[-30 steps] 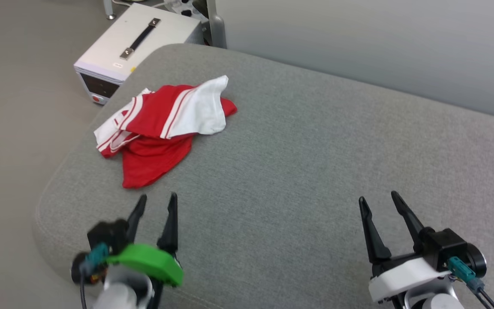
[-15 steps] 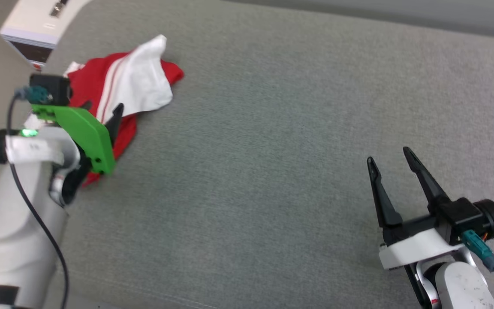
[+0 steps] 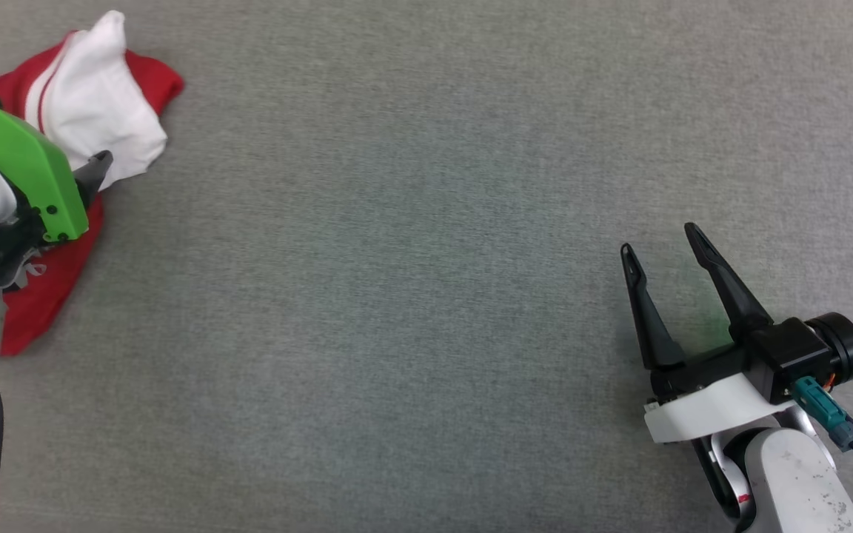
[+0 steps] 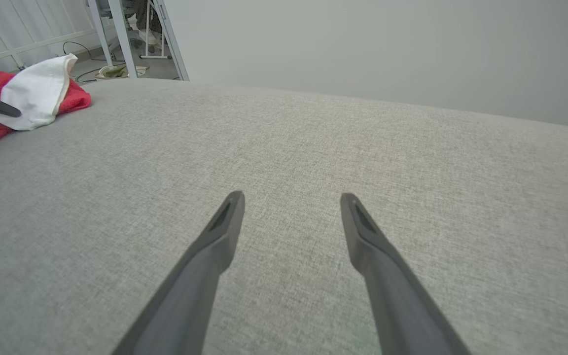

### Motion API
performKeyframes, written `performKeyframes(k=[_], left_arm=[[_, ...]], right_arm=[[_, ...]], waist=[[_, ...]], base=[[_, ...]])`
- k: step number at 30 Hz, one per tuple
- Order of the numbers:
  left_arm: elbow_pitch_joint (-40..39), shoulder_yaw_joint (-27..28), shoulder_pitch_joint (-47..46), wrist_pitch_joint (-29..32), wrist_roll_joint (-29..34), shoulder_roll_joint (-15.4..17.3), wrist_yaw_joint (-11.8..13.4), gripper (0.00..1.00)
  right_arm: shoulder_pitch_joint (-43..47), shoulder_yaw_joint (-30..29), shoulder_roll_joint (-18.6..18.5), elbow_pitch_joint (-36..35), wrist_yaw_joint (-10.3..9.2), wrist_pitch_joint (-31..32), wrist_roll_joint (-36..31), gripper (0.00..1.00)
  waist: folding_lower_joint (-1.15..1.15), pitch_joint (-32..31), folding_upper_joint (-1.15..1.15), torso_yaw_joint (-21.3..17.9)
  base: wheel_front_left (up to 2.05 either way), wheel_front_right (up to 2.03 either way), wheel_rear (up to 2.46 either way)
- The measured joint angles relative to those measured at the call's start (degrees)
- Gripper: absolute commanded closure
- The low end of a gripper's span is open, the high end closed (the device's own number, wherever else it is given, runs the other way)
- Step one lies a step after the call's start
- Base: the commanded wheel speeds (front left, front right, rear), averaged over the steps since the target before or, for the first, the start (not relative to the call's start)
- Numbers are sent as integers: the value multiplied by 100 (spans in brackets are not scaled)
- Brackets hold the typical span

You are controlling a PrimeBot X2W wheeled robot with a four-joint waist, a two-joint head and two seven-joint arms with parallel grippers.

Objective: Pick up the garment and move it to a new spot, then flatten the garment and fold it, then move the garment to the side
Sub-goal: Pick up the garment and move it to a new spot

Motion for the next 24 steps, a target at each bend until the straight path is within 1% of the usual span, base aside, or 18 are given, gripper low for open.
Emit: performKeyframes(k=[3, 4, 5, 8, 13, 16, 19, 24], left_arm=[[169, 34, -34, 48, -140, 30, 0, 1], [192, 29, -41, 82, -159, 56, 0, 56], [196, 13, -53, 119, -194, 97, 1, 100], [192, -5, -71, 115, -299, 167, 0, 100], [248, -58, -10, -322, -323, 120, 1, 100], [222, -60, 62, -724, -288, 91, 0, 100], [54, -45, 126, -1131, -218, 93, 0, 100], [-504, -55, 332, -1600, -113, 108, 1, 100]], right_arm=[[-31, -25, 27, 20, 0, -1, 0, 0], [-32, -27, 30, 31, 0, -1, 0, 0], [-32, -33, 32, 47, 0, -5, -7, 0], [-31, -45, 42, 105, 1, -8, -45, 0], [-30, -48, 59, 218, 1, -35, -49, 0], [-24, -49, 73, 325, 0, -51, -47, 0], [29, -80, 99, 436, 1, -56, -36, 0], [261, -181, 162, 617, 0, -59, 15, 0]], waist=[[0, 126, 0, -136], [0, 153, 0, -169], [0, 181, 0, -204], [0, 213, 0, -257], [0, 70, 0, -242], [0, -102, 0, -219], [-1, -325, 0, -205], [-1, -779, 0, -192]], base=[[0, 0, 0], [0, 0, 0], [0, 0, 0], [0, 0, 0], [0, 0, 0], [0, 0, 0], [0, 0, 0], [0, 0, 0]])
